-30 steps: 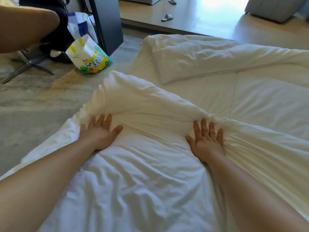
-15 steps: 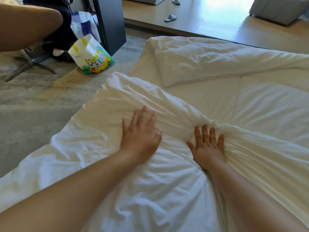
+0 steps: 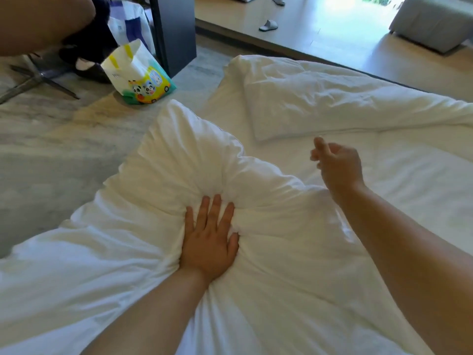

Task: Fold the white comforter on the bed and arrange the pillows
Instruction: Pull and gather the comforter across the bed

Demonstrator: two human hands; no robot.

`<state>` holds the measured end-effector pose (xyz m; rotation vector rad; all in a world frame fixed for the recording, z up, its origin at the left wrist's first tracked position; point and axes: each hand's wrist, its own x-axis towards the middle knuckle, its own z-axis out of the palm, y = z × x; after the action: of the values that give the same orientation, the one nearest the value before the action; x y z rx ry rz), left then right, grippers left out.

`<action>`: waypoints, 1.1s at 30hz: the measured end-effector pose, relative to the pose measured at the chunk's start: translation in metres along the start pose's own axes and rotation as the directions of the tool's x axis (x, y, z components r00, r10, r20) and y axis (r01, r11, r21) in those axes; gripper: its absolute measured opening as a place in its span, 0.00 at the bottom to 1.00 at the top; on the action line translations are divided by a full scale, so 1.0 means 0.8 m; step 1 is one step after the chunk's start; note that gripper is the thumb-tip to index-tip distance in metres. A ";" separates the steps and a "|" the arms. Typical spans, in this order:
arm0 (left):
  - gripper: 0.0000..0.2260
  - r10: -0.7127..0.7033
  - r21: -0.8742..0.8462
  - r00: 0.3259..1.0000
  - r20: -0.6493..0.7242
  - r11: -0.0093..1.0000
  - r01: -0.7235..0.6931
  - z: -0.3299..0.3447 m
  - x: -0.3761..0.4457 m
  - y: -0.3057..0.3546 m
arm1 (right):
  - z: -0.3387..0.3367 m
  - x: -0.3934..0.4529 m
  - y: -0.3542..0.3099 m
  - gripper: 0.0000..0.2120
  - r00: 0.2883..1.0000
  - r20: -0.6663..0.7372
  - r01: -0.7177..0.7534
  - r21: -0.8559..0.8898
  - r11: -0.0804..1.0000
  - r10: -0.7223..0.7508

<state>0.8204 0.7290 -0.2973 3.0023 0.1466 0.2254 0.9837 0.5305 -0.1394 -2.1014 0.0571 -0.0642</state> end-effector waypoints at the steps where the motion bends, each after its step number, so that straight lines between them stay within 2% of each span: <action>1: 0.29 0.000 -0.008 1.000 -0.006 1.000 0.000 0.002 0.001 -0.001 | 0.021 0.024 -0.012 0.16 0.995 0.023 -0.094 0.117 0.989 0.092; 2: 0.29 0.006 -0.011 1.000 -0.017 1.000 -0.006 0.004 0.001 -0.001 | 0.042 0.044 -0.021 0.14 0.976 0.071 -0.216 0.225 0.950 0.205; 4: 0.29 0.016 -0.018 0.999 -0.043 1.000 -0.017 0.008 0.001 -0.002 | 0.075 0.072 -0.029 0.14 0.893 0.196 -0.450 0.385 0.806 0.405; 5: 0.29 0.020 -0.021 0.998 -0.053 1.000 -0.021 0.010 0.001 -0.004 | 0.088 0.080 -0.028 0.16 0.853 0.253 -0.522 0.420 0.742 0.457; 7: 0.29 0.030 -0.027 0.997 -0.075 0.999 -0.032 0.013 0.001 -0.005 | 0.105 0.090 -0.025 0.18 0.816 0.306 -0.578 0.435 0.690 0.490; 9: 0.29 0.035 -0.032 0.994 -0.101 0.999 -0.038 0.019 0.002 -0.006 | 0.115 0.100 -0.023 0.16 0.820 0.294 -0.572 0.443 0.690 0.491; 13: 0.29 0.039 -0.044 0.988 -0.151 0.998 -0.046 0.028 0.007 -0.006 | 0.117 0.108 -0.040 0.06 0.852 0.210 -0.519 0.455 0.723 0.480; 15: 0.29 0.040 -0.051 0.985 -0.165 0.997 -0.049 0.030 0.009 -0.005 | 0.104 0.100 -0.053 0.04 0.871 0.170 -0.477 0.519 0.709 0.461; 21: 0.29 0.039 -0.038 0.980 -0.193 0.998 -0.047 0.027 0.015 -0.004 | 0.020 0.022 -0.091 0.10 0.915 0.156 -0.357 0.745 0.563 0.373; 25: 0.29 0.025 -0.002 0.993 -0.115 1.000 -0.025 0.021 0.015 0.000 | -0.032 -0.061 -0.115 0.11 0.936 0.170 -0.324 0.758 0.566 0.308; 29: 0.30 -0.019 0.065 0.994 0.109 0.998 0.012 -0.032 0.000 0.006 | -0.071 -0.146 -0.157 0.06 0.962 0.194 -0.272 0.745 0.609 0.192; 31: 0.29 -0.031 -0.055 0.984 0.177 0.998 0.042 -0.074 -0.020 0.007 | -0.080 -0.183 -0.189 0.05 0.964 0.208 -0.267 0.747 0.609 0.168; 32: 0.30 -0.066 -0.237 0.973 0.221 0.964 0.119 -0.103 -0.032 0.008 | -0.081 -0.201 -0.209 0.05 0.962 0.217 -0.272 0.751 0.602 0.164; 33: 0.29 -0.126 -0.536 0.945 0.300 0.798 0.276 -0.140 -0.043 0.008 | -0.081 -0.217 -0.230 0.05 0.963 0.219 -0.271 0.755 0.597 0.159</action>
<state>0.7697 0.7322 -0.1918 2.3572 0.3120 -0.1208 0.8087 0.5795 0.0485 -1.1860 0.1749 0.1741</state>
